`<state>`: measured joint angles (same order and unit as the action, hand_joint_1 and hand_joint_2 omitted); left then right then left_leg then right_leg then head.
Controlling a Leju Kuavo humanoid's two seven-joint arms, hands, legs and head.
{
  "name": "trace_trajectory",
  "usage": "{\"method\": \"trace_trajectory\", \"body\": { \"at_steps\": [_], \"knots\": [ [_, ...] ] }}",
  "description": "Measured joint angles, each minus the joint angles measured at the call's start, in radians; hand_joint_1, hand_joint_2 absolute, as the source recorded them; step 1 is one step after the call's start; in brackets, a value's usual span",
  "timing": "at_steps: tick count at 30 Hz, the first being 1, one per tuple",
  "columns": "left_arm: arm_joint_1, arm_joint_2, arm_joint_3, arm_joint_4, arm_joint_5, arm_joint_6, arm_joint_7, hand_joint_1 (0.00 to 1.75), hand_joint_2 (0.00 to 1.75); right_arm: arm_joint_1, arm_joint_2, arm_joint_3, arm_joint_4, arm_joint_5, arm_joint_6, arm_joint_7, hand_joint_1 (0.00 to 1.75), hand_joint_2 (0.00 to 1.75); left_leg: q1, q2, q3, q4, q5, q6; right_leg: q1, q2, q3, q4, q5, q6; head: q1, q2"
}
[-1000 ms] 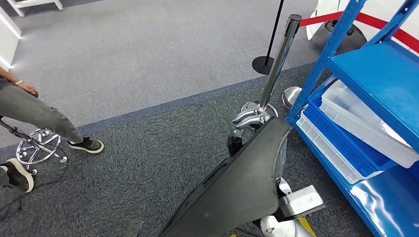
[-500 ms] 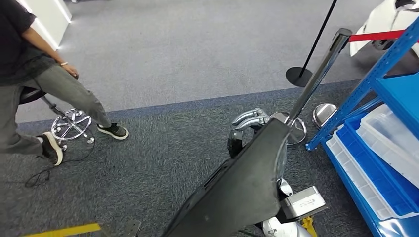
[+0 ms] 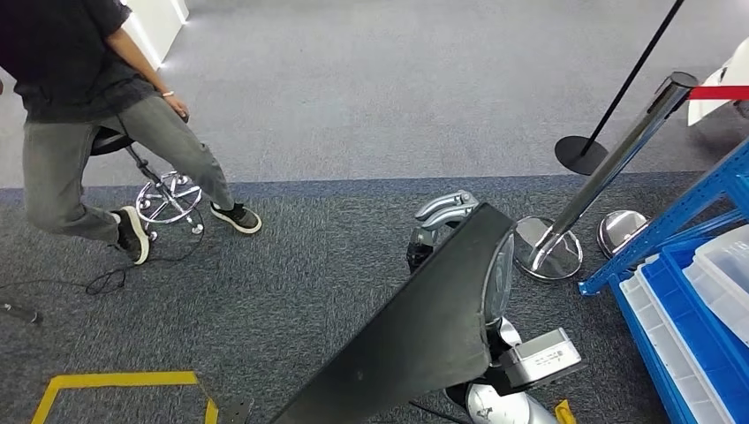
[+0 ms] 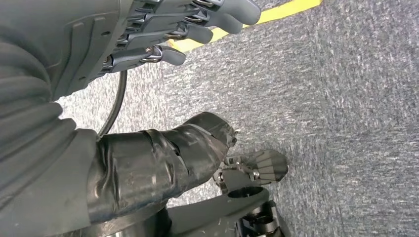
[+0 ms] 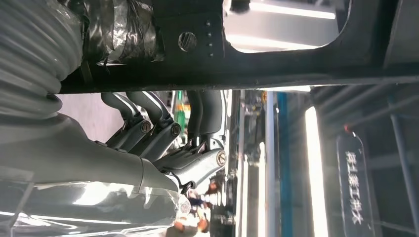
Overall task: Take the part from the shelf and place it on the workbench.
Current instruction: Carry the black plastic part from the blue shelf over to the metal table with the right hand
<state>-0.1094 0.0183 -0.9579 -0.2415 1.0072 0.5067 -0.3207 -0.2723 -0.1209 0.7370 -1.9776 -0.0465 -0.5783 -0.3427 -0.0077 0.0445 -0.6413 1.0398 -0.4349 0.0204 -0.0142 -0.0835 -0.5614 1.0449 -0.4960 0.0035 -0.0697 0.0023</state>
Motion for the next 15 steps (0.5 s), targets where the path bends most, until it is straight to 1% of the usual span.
{"method": "trace_trajectory", "body": {
  "at_steps": [1, 2, 3, 4, 5, 6, 7, 8, 9, 10, 11, 12, 13, 14, 15],
  "knots": [
    [0.001, 0.000, 0.000, 0.000, 0.000, 0.000, 0.000, 0.00, 1.75, 0.000, 0.000, 0.000, 0.000, 0.000, 0.000, 0.000, 1.75, 1.75, -0.002, -0.008, 0.000, -0.002, 0.000, 0.004, 0.001, -0.007, 0.003, -0.003, -0.001, 0.005, 0.000, 0.000],
    [0.003, 0.000, 0.000, 0.000, 0.000, 0.000, 0.000, 0.00, 1.75, -0.001, 0.000, 0.000, 0.000, 0.000, 0.000, 0.000, 1.75, 1.75, 0.000, -0.018, 0.003, -0.007, 0.002, 0.009, 0.004, -0.014, 0.005, -0.005, -0.005, 0.012, 0.000, 0.000],
    [0.006, 0.000, 0.000, 0.000, 0.000, 0.000, 0.000, 0.00, 1.75, -0.001, 0.000, 0.000, 0.000, 0.000, 0.000, 0.000, 1.75, 1.75, 0.002, -0.026, 0.008, -0.015, 0.005, 0.014, 0.005, -0.010, 0.007, -0.001, -0.012, 0.018, 0.002, 0.000],
    [0.007, -0.001, 0.000, 0.000, 0.001, 0.000, 0.000, 0.00, 1.75, -0.002, 0.001, 0.000, 0.000, 0.000, 0.000, 0.000, 1.75, 1.75, 0.005, -0.034, 0.015, -0.023, 0.008, 0.020, 0.005, 0.004, 0.002, 0.017, -0.026, 0.023, 0.004, 0.000],
    [0.007, -0.001, 0.000, 0.000, 0.001, 0.000, 0.001, 0.00, 1.75, -0.003, 0.001, 0.000, 0.000, -0.001, 0.000, 0.000, 1.75, 1.75, 0.008, -0.042, 0.022, -0.030, 0.010, 0.026, 0.006, 0.025, -0.015, 0.057, -0.050, 0.025, 0.007, 0.000],
    [0.005, -0.001, 0.000, 0.000, 0.001, 0.000, 0.001, 0.00, 1.75, -0.003, 0.001, 0.000, 0.000, -0.002, 0.000, -0.001, 1.75, 1.75, 0.008, -0.051, 0.024, -0.032, 0.010, 0.031, 0.004, 0.050, -0.041, 0.114, -0.076, 0.024, 0.009, 0.000],
    [0.003, -0.002, 0.000, 0.000, 0.000, 0.000, 0.002, 0.00, 1.75, -0.001, 0.001, 0.000, 0.000, -0.005, 0.000, -0.001, 1.75, 1.75, 0.008, -0.061, 0.025, -0.031, 0.009, 0.035, 0.004, 0.067, -0.075, 0.179, -0.102, 0.022, 0.010, 0.000],
    [0.001, -0.002, 0.000, 0.000, 0.000, 0.000, 0.003, 0.00, 1.75, 0.001, 0.000, 0.000, 0.001, -0.009, 0.000, -0.001, 1.75, 1.75, 0.007, -0.072, 0.025, -0.030, 0.007, 0.036, 0.004, 0.074, -0.104, 0.230, -0.116, 0.021, 0.010, 0.000],
    [0.001, -0.002, 0.000, 0.000, -0.001, -0.001, 0.004, 0.00, 1.75, 0.003, 0.000, 0.000, 0.001, -0.014, 0.001, -0.002, 1.75, 1.75, 0.007, -0.085, 0.025, -0.027, 0.006, 0.037, 0.003, 0.077, -0.122, 0.253, -0.112, 0.021, 0.010, 0.000],
    [0.001, -0.002, 0.000, 0.000, -0.001, -0.002, 0.005, 0.00, 1.75, 0.004, 0.000, 0.000, 0.001, -0.019, 0.003, -0.003, 1.75, 1.75, 0.007, -0.097, 0.025, -0.023, 0.003, 0.036, 0.002, 0.079, -0.121, 0.239, -0.088, 0.022, 0.010, 0.000],
    [0.002, -0.002, 0.000, 0.000, -0.001, -0.003, 0.006, 0.00, 1.75, 0.003, 0.000, 0.000, 0.002, -0.024, 0.004, -0.004, 1.75, 1.75, 0.008, -0.110, 0.025, -0.017, 0.000, 0.033, -0.001, 0.083, -0.103, 0.189, -0.050, 0.022, 0.011, 0.000],
    [0.003, -0.002, 0.000, 0.000, -0.001, -0.003, 0.006, 0.00, 1.75, 0.003, 0.000, 0.000, 0.002, -0.027, 0.005, -0.006, 1.75, 1.75, 0.009, -0.123, 0.024, -0.010, -0.005, 0.030, -0.005, 0.100, -0.077, 0.129, -0.018, 0.023, 0.010, 0.000],
    [0.002, -0.002, 0.000, 0.000, -0.001, -0.004, 0.007, 0.00, 1.75, 0.003, 0.000, 0.000, 0.002, -0.030, 0.006, -0.007, 1.75, 1.75, 0.009, -0.135, 0.019, 0.000, -0.009, 0.025, -0.009, 0.122, -0.053, 0.072, 0.004, 0.023, 0.011, 0.000],
    [0.002, -0.002, 0.000, 0.000, -0.001, -0.004, 0.007, 0.00, 1.75, 0.003, 0.001, 0.000, 0.002, -0.032, 0.006, -0.008, 1.75, 1.75, 0.010, -0.146, 0.014, 0.007, -0.012, 0.020, -0.012, 0.141, -0.037, 0.036, 0.013, 0.023, 0.010, 0.000],
    [0.001, -0.002, 0.000, 0.000, -0.001, -0.004, 0.007, 0.00, 1.75, 0.003, 0.001, 0.000, 0.002, -0.033, 0.006, -0.009, 1.75, 1.75, 0.011, -0.156, 0.008, 0.011, -0.012, 0.014, -0.012, 0.155, -0.031, 0.022, 0.010, 0.021, 0.011, 0.000]
  ]
}}
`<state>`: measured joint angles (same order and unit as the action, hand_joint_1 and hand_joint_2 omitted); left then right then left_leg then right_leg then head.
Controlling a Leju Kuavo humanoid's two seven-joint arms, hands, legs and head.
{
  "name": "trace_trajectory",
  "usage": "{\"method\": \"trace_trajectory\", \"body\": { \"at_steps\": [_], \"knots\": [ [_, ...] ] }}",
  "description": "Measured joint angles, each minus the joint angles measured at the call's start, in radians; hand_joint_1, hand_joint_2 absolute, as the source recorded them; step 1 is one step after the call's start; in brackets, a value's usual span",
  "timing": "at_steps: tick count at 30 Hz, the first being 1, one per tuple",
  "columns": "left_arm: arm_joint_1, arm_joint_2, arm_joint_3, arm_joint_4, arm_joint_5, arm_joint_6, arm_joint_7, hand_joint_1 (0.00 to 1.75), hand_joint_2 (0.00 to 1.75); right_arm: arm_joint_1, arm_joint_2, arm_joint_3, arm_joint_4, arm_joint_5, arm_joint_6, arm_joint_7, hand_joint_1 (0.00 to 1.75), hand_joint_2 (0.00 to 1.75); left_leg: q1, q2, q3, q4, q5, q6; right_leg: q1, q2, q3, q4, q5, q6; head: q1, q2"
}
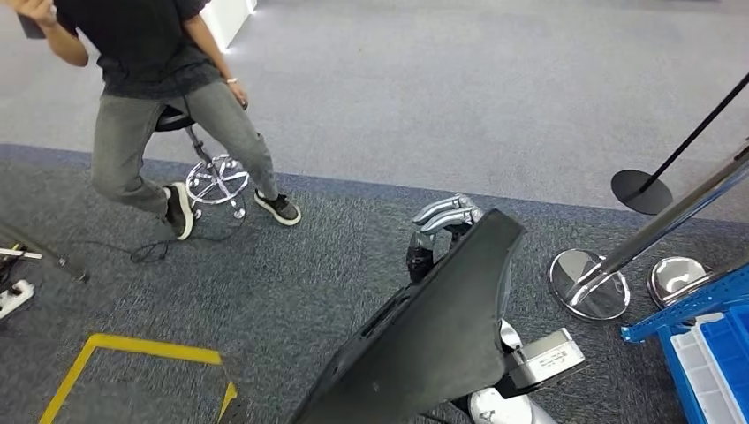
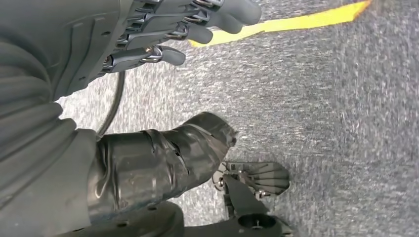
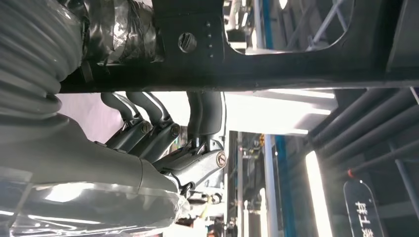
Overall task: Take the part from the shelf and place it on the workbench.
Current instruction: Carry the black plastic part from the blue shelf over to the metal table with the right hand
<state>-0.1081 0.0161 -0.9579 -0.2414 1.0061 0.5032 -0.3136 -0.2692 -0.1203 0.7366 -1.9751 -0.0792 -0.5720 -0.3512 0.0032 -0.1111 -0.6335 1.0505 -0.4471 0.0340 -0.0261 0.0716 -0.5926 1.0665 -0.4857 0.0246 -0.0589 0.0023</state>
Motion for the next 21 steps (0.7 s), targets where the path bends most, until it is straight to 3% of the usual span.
{"method": "trace_trajectory", "body": {
  "at_steps": [2, 3, 5, 7, 9, 10, 11, 13, 15, 18, 20, 21],
  "knots": [
    [0.002, 0.002, 0.000, 0.000, 0.000, 0.000, 0.001, 0.00, 1.75, -0.002, 0.000, 0.000, 0.000, -0.004, 0.002, -0.001, 1.75, 1.75, 0.004, -0.016, -0.007, -0.002, 0.004, -0.012, 0.002, -0.010, 0.002, -0.005, 0.001, -0.009, 0.000, 0.000],
    [0.004, 0.002, 0.000, 0.000, 0.001, 0.001, 0.001, 0.00, 1.75, -0.004, 0.001, 0.000, 0.000, -0.009, 0.006, -0.002, 1.75, 1.75, 0.004, -0.008, -0.009, 0.001, 0.003, -0.018, 0.002, -0.020, 0.006, -0.010, 0.003, -0.015, 0.000, 0.000],
    [0.004, 0.004, 0.000, 0.000, 0.002, 0.001, 0.002, 0.00, 1.75, -0.007, 0.003, 0.000, 0.000, -0.022, 0.015, -0.003, 1.75, 1.75, 0.003, 0.040, -0.031, 0.046, -0.020, -0.029, -0.001, -0.043, 0.016, -0.021, 0.006, -0.027, -0.008, 0.000],
    [0.001, 0.003, 0.000, 0.000, 0.003, 0.000, 0.003, 0.00, 1.75, -0.008, 0.004, 0.000, 0.000, -0.034, 0.023, -0.004, 1.75, 1.75, 0.006, 0.088, -0.090, 0.156, -0.068, -0.038, 0.002, -0.069, 0.021, -0.024, 0.004, -0.034, -0.016, 0.000],
    [0.000, 0.003, 0.000, 0.000, 0.004, -0.001, 0.004, 0.00, 1.75, -0.008, 0.005, 0.000, 0.002, -0.044, 0.030, -0.006, 1.75, 1.75, 0.010, 0.099, -0.142, 0.246, -0.090, -0.043, 0.004, -0.094, 0.023, -0.024, 0.001, -0.036, -0.016, 0.000],
    [0.001, 0.003, 0.000, 0.000, 0.004, -0.001, 0.005, 0.00, 1.75, -0.008, 0.005, 0.000, 0.003, -0.048, 0.033, -0.008, 1.75, 1.75, 0.011, 0.102, -0.145, 0.246, -0.077, -0.044, 0.004, -0.106, 0.025, -0.024, -0.001, -0.036, -0.016, 0.000],
    [0.003, 0.003, 0.000, 0.000, 0.005, 0.000, 0.006, 0.00, 1.75, -0.008, 0.005, 0.000, 0.003, -0.051, 0.035, -0.010, 1.75, 1.75, 0.012, 0.108, -0.127, 0.207, -0.047, -0.043, 0.004, -0.116, 0.028, -0.024, -0.004, -0.035, -0.016, 0.000],
    [0.002, 0.004, 0.000, 0.000, 0.006, 0.000, 0.006, 0.00, 1.75, -0.009, 0.005, 0.000, 0.004, -0.053, 0.036, -0.015, 1.75, 1.75, 0.005, 0.145, -0.059, 0.073, 0.010, -0.037, 0.007, -0.137, 0.036, -0.025, -0.011, -0.028, -0.017, 0.000],
    [-0.003, 0.005, 0.000, 0.000, 0.006, 0.001, 0.006, 0.00, 1.75, -0.011, 0.005, 0.000, 0.004, -0.056, 0.036, -0.017, 1.75, 1.75, -0.006, 0.172, -0.022, -0.004, 0.025, -0.023, 0.012, -0.155, 0.041, -0.027, -0.017, -0.018, -0.016, 0.000],
    [-0.002, 0.005, 0.000, 0.000, 0.006, 0.002, 0.007, 0.00, 1.75, -0.012, 0.005, 0.000, 0.004, -0.061, 0.037, -0.018, 1.75, 1.75, -0.008, 0.148, -0.019, -0.014, 0.022, -0.005, 0.015, -0.174, 0.051, -0.034, -0.024, -0.001, -0.014, 0.000],
    [0.002, 0.004, 0.000, 0.000, 0.005, 0.003, 0.007, 0.00, 1.75, -0.013, 0.005, -0.001, 0.005, -0.062, 0.040, -0.018, 1.75, 1.75, -0.003, 0.127, -0.007, -0.026, 0.024, 0.005, 0.013, -0.141, 0.045, -0.005, -0.048, 0.007, -0.010, 0.000],
    [0.002, 0.004, 0.000, 0.000, 0.005, 0.004, 0.007, 0.00, 1.75, -0.014, 0.005, -0.001, 0.005, -0.063, 0.041, -0.019, 1.75, 1.75, 0.000, 0.118, -0.002, -0.030, 0.025, 0.011, 0.011, -0.115, 0.024, 0.039, -0.072, 0.008, -0.007, 0.000]
  ]
}}
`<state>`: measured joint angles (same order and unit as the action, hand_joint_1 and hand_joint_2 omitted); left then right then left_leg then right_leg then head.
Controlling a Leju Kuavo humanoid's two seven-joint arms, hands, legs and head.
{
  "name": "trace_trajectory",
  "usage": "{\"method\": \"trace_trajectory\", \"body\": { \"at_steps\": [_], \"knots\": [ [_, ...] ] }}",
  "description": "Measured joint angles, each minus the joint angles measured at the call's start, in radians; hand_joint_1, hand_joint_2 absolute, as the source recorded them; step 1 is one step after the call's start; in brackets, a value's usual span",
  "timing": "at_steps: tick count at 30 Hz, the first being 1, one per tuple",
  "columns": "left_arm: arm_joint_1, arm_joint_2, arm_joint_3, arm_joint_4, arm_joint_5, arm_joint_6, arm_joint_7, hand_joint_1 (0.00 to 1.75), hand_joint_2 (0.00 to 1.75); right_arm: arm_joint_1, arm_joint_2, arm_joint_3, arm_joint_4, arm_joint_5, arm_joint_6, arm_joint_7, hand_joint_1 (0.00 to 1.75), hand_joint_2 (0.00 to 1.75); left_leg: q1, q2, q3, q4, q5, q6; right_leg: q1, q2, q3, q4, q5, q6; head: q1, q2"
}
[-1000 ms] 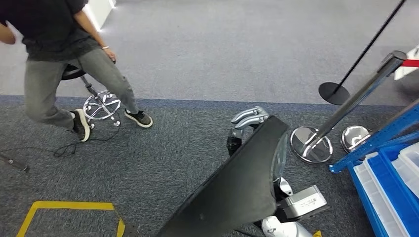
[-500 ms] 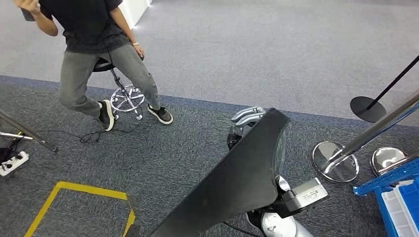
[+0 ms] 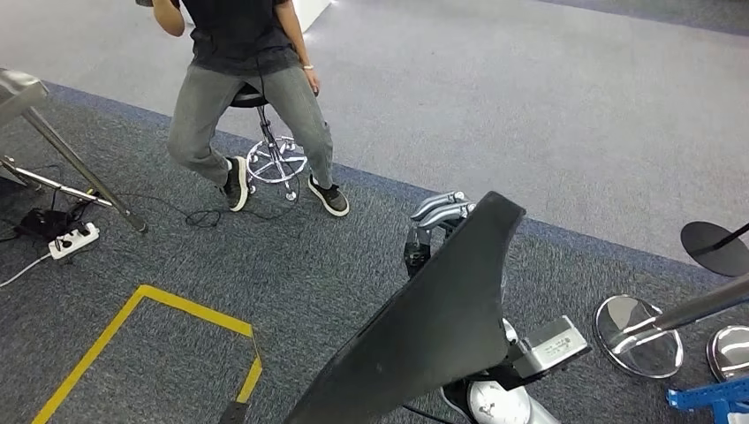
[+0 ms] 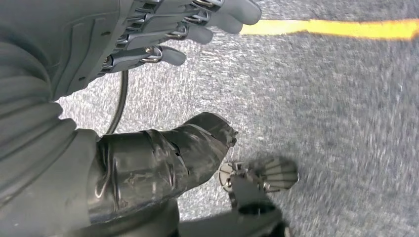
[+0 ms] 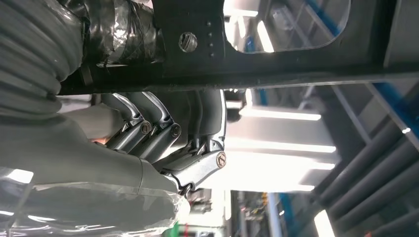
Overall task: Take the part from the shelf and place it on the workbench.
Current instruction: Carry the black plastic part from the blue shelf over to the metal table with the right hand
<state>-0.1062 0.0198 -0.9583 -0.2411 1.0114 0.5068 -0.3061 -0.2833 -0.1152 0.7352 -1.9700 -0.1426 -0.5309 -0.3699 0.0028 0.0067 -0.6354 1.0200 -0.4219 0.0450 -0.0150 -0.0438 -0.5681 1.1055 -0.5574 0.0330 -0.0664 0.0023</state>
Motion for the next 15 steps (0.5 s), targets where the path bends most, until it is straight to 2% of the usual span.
{"method": "trace_trajectory", "body": {
  "at_steps": [1, 2, 3, 4, 5, 6, 8, 9, 10, 12, 13, 15],
  "knots": [
    [-0.001, 0.000, 0.000, 0.000, 0.000, 0.000, 0.000, 0.00, 1.75, 0.000, 0.000, 0.000, 0.001, -0.001, 0.001, -0.001, 1.75, 1.75, -0.002, -0.010, 0.002, -0.001, -0.001, 0.004, 0.000, 0.022, -0.030, 0.060, -0.027, -0.002, 0.003, 0.000],
    [-0.002, 0.000, 0.000, 0.000, 0.000, 0.000, 0.000, 0.00, 1.75, 0.000, 0.000, -0.001, 0.002, -0.003, 0.001, -0.001, 1.75, 1.75, -0.003, -0.021, 0.002, 0.000, -0.002, 0.008, 0.002, 0.031, -0.067, 0.124, -0.050, -0.004, 0.004, 0.000],
    [-0.003, 0.000, 0.000, 0.000, 0.000, 0.001, 0.000, 0.00, 1.75, 0.002, 0.000, -0.001, 0.003, -0.005, 0.002, -0.001, 1.75, 1.75, -0.004, -0.033, 0.002, 0.001, -0.003, 0.010, 0.003, 0.035, -0.097, 0.171, -0.059, -0.006, 0.005, 0.000],
    [-0.003, 0.000, 0.000, 0.000, 0.000, 0.001, 0.000, 0.00, 1.75, 0.003, 0.000, -0.001, 0.004, -0.007, 0.003, -0.001, 1.75, 1.75, -0.005, -0.046, 0.002, 0.003, -0.004, 0.010, 0.004, 0.037, -0.112, 0.186, -0.049, -0.007, 0.005, 0.000],
    [-0.002, 0.000, 0.000, 0.000, 0.000, 0.001, 0.000, 0.00, 1.75, 0.004, 0.000, -0.001, 0.004, -0.010, 0.005, -0.001, 1.75, 1.75, -0.006, -0.060, 0.003, 0.006, -0.005, 0.010, 0.004, 0.039, -0.111, 0.168, -0.023, -0.009, 0.005, 0.000],
    [-0.002, 0.000, 0.000, 0.000, 0.000, 0.001, 0.000, 0.00, 1.75, 0.004, 0.000, -0.001, 0.005, -0.012, 0.006, -0.001, 1.75, 1.75, -0.006, -0.074, 0.004, 0.010, -0.007, 0.009, 0.004, 0.046, -0.094, 0.116, 0.017, -0.012, 0.005, 0.000],
    [-0.001, 0.000, 0.000, 0.000, 0.000, 0.001, 0.001, 0.00, 1.75, 0.004, 0.000, -0.002, 0.005, -0.014, 0.007, -0.002, 1.75, 1.75, -0.007, -0.098, 0.001, 0.019, -0.012, 0.003, 0.001, 0.081, -0.052, 0.003, 0.071, -0.017, 0.004, 0.000],
    [-0.002, 0.000, 0.000, 0.000, 0.000, 0.001, 0.000, 0.00, 1.75, 0.003, 0.000, -0.002, 0.006, -0.015, 0.007, -0.002, 1.75, 1.75, -0.006, -0.108, -0.003, 0.021, -0.013, -0.001, 0.000, 0.095, -0.038, -0.034, 0.082, -0.019, 0.004, 0.000],
    [-0.002, 0.000, 0.000, 0.000, 0.000, 0.001, 0.000, 0.00, 1.75, 0.003, 0.000, -0.002, 0.006, -0.016, 0.008, -0.002, 1.75, 1.75, -0.005, -0.116, -0.007, 0.022, -0.013, -0.007, 0.000, 0.102, -0.033, -0.048, 0.080, -0.022, 0.004, 0.000],
    [0.001, 0.001, 0.000, 0.000, 0.000, 0.001, 0.000, 0.00, 1.75, 0.001, 0.000, -0.003, 0.006, -0.017, 0.009, -0.002, 1.75, 1.75, -0.002, -0.128, -0.011, 0.020, -0.011, -0.018, 0.001, 0.088, -0.027, -0.056, 0.082, -0.030, 0.005, 0.000],
    [0.004, 0.002, 0.000, 0.000, 0.001, 0.001, 0.000, 0.00, 1.75, -0.001, 0.000, -0.003, 0.006, -0.017, 0.011, -0.002, 1.75, 1.75, -0.003, -0.115, -0.014, 0.027, -0.015, -0.024, 0.000, 0.079, -0.021, -0.060, 0.084, -0.036, 0.004, 0.000],
    [0.004, 0.005, 0.000, 0.000, 0.001, 0.001, 0.000, 0.00, 1.75, -0.004, 0.002, -0.003, 0.007, -0.018, 0.012, -0.002, 1.75, 1.75, -0.004, -0.064, -0.041, 0.084, -0.047, -0.035, -0.003, 0.059, -0.011, -0.069, 0.086, -0.046, 0.000, 0.000]
  ]
}}
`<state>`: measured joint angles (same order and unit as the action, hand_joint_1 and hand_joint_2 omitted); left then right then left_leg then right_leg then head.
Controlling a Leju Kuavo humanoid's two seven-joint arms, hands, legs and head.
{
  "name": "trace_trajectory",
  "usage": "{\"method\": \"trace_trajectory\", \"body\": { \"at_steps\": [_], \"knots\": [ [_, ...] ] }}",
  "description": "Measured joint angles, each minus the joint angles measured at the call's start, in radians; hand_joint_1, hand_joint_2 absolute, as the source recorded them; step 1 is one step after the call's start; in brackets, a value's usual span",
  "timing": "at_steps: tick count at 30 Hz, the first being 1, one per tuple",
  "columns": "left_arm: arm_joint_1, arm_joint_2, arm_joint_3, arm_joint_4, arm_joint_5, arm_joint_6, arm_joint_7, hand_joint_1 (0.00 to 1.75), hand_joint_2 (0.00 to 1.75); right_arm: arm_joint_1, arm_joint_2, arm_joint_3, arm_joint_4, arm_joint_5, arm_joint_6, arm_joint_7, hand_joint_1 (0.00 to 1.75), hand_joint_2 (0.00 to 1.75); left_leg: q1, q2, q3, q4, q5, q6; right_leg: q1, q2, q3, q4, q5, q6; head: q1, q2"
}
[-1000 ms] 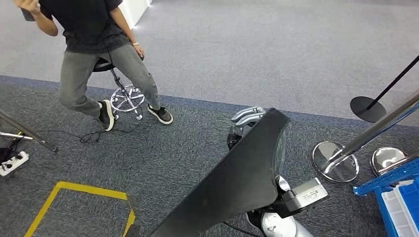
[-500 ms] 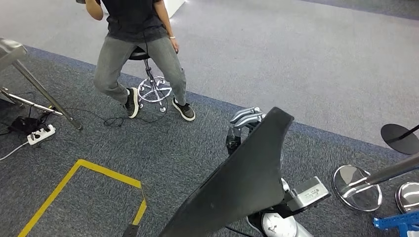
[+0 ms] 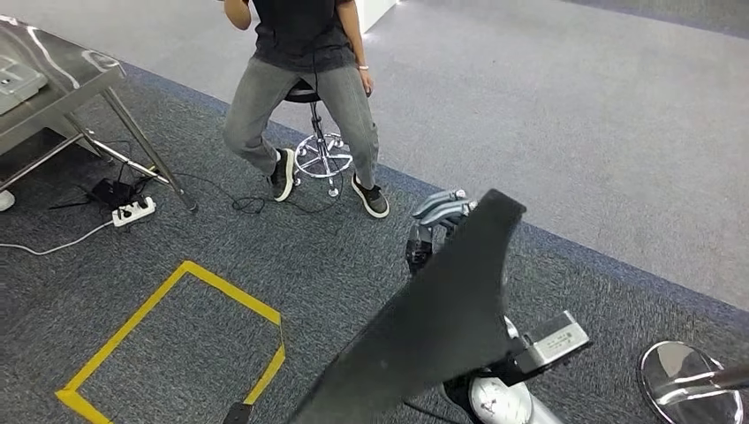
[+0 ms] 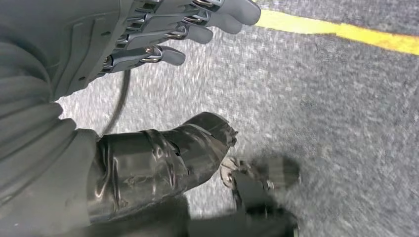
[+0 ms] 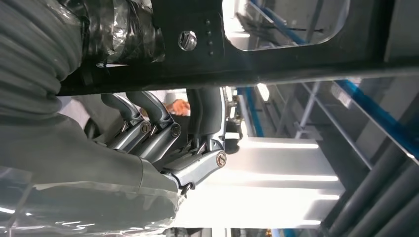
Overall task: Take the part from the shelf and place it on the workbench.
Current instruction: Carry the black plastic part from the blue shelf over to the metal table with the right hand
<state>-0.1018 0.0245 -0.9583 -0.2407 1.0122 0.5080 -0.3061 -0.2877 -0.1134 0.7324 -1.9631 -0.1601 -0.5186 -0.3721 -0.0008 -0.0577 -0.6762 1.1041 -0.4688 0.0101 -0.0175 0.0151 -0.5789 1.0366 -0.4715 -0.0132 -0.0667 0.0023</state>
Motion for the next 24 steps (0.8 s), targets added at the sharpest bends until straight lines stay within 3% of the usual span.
{"method": "trace_trajectory", "body": {
  "at_steps": [1, 2, 4, 5, 6, 7, 9, 10, 13, 15, 17, 19, 20, 21, 22, 24],
  "knots": [
    [-0.001, 0.000, 0.000, 0.000, 0.000, 0.000, 0.000, 0.00, 1.75, -0.001, 0.001, 0.000, 0.001, -0.001, 0.000, 0.000, 1.75, 1.75, 0.001, 0.027, -0.028, 0.057, -0.028, -0.006, 0.001, -0.011, 0.003, -0.001, -0.001, -0.003, -0.002, 0.000],
    [-0.003, 0.000, 0.000, 0.000, 0.000, 0.000, 0.000, 0.00, 1.75, -0.001, 0.001, 0.000, 0.002, -0.002, 0.000, 0.000, 1.75, 1.75, 0.004, 0.040, -0.061, 0.121, -0.056, -0.010, 0.003, -0.022, 0.005, -0.002, -0.004, -0.005, -0.003, 0.000],
    [-0.004, 0.000, 0.000, 0.000, 0.000, -0.001, 0.000, 0.00, 1.75, -0.001, 0.001, 0.000, 0.004, -0.004, 0.002, 0.000, 1.75, 1.75, 0.009, 0.048, -0.108, 0.205, -0.079, -0.014, 0.004, -0.045, 0.007, -0.001, -0.008, -0.006, -0.003, 0.000],
    [-0.003, 0.000, 0.000, 0.000, 0.001, -0.001, 0.000, 0.00, 1.75, -0.001, 0.001, 0.000, 0.006, -0.006, 0.004, 0.000, 1.75, 1.75, 0.010, 0.050, -0.104, 0.194, -0.063, -0.014, 0.004, -0.056, 0.009, -0.001, -0.010, -0.005, -0.003, 0.000],
    [-0.002, 0.000, 0.000, 0.000, 0.001, -0.001, 0.000, 0.00, 1.75, -0.001, 0.001, 0.000, 0.007, -0.007, 0.007, 0.000, 1.75, 1.75, 0.010, 0.055, -0.079, 0.146, -0.033, -0.012, 0.004, -0.066, 0.012, -0.001, -0.013, -0.003, -0.003, 0.000],
    [-0.002, 0.001, 0.000, 0.000, 0.001, -0.002, 0.000, 0.00, 1.75, -0.002, 0.001, 0.000, 0.008, -0.009, 0.011, 0.000, 1.75, 1.75, 0.008, 0.070, -0.042, 0.074, 0.001, -0.008, 0.005, -0.076, 0.017, -0.001, -0.017, -0.001, -0.003, 0.000],
    [-0.005, 0.002, 0.000, 0.000, 0.001, -0.002, 0.000, 0.00, 1.75, -0.003, 0.001, 0.000, 0.008, -0.015, 0.016, -0.001, 1.75, 1.75, -0.003, 0.100, 0.020, -0.041, 0.037, 0.004, 0.009, -0.093, 0.025, -0.002, -0.025, 0.008, -0.002, 0.000],
    [-0.006, 0.002, 0.000, 0.000, 0.001, -0.002, 0.000, 0.00, 1.75, -0.004, 0.001, 0.000, 0.008, -0.019, 0.017, -0.001, 1.75, 1.75, -0.008, 0.108, 0.032, -0.065, 0.039, 0.010, 0.011, -0.101, 0.027, -0.003, -0.028, 0.012, -0.002, 0.000],
    [-0.003, 0.001, 0.000, 0.000, 0.002, -0.003, 0.001, 0.00, 1.75, -0.006, 0.003, 0.000, 0.011, -0.008, 0.012, 0.000, 1.75, 1.75, -0.008, 0.082, 0.036, -0.078, 0.038, 0.027, 0.012, -0.114, 0.037, -0.009, -0.036, 0.029, -0.002, 0.000],
    [-0.002, 0.001, 0.000, 0.000, 0.003, -0.004, 0.002, 0.00, 1.75, -0.008, 0.003, 0.000, 0.012, 0.023, -0.001, 0.004, 1.75, 1.75, -0.003, 0.065, 0.049, -0.091, 0.041, 0.038, 0.010, -0.080, 0.024, 0.031, -0.065, 0.036, -0.001, 0.000],
    [-0.004, 0.001, 0.000, 0.000, 0.003, -0.004, 0.002, 0.00, 1.75, -0.009, 0.003, 0.000, 0.014, 0.042, -0.007, 0.008, 1.75, 1.75, -0.001, 0.047, 0.055, -0.095, 0.040, 0.046, 0.007, -0.036, -0.037, 0.154, -0.121, 0.038, 0.002, 0.000],
    [-0.007, 0.001, 0.000, 0.000, 0.003, -0.004, 0.002, 0.00, 1.75, -0.006, 0.003, 0.000, 0.017, 0.041, -0.007, 0.012, 1.75, 1.75, -0.002, 0.023, 0.055, -0.093, 0.039, 0.049, 0.007, -0.023, -0.103, 0.263, -0.148, 0.039, 0.004, 0.000],
    [-0.007, 0.001, 0.000, 0.000, 0.003, -0.004, 0.002, 0.00, 1.75, -0.004, 0.003, 0.000, 0.019, 0.038, -0.007, 0.013, 1.75, 1.75, -0.003, 0.011, 0.056, -0.092, 0.038, 0.049, 0.007, -0.022, -0.118, 0.276, -0.138, 0.039, 0.005, 0.000],
    [-0.007, 0.001, 0.000, 0.000, 0.004, -0.005, 0.002, 0.00, 1.75, -0.004, 0.003, 0.000, 0.020, 0.035, -0.006, 0.014, 1.75, 1.75, -0.002, -0.003, 0.057, -0.089, 0.036, 0.048, 0.006, -0.018, -0.108, 0.240, -0.103, 0.039, 0.005, 0.000],
    [-0.006, 0.001, 0.000, 0.000, 0.004, -0.005, 0.002, 0.00, 1.75, -0.004, 0.003, 0.000, 0.021, 0.033, -0.006, 0.014, 1.75, 1.75, -0.001, -0.017, 0.057, -0.085, 0.034, 0.046, 0.005, -0.006, -0.084, 0.175, -0.059, 0.038, 0.005, 0.000],
    [-0.006, 0.001, 0.000, 0.000, 0.004, -0.005, 0.002, 0.00, 1.75, -0.005, 0.004, 0.000, 0.022, 0.031, -0.005, 0.014, 1.75, 1.75, -0.001, -0.043, 0.052, -0.074, 0.028, 0.038, -0.002, 0.047, -0.034, 0.051, -0.002, 0.034, 0.004, 0.000]
  ]
}}
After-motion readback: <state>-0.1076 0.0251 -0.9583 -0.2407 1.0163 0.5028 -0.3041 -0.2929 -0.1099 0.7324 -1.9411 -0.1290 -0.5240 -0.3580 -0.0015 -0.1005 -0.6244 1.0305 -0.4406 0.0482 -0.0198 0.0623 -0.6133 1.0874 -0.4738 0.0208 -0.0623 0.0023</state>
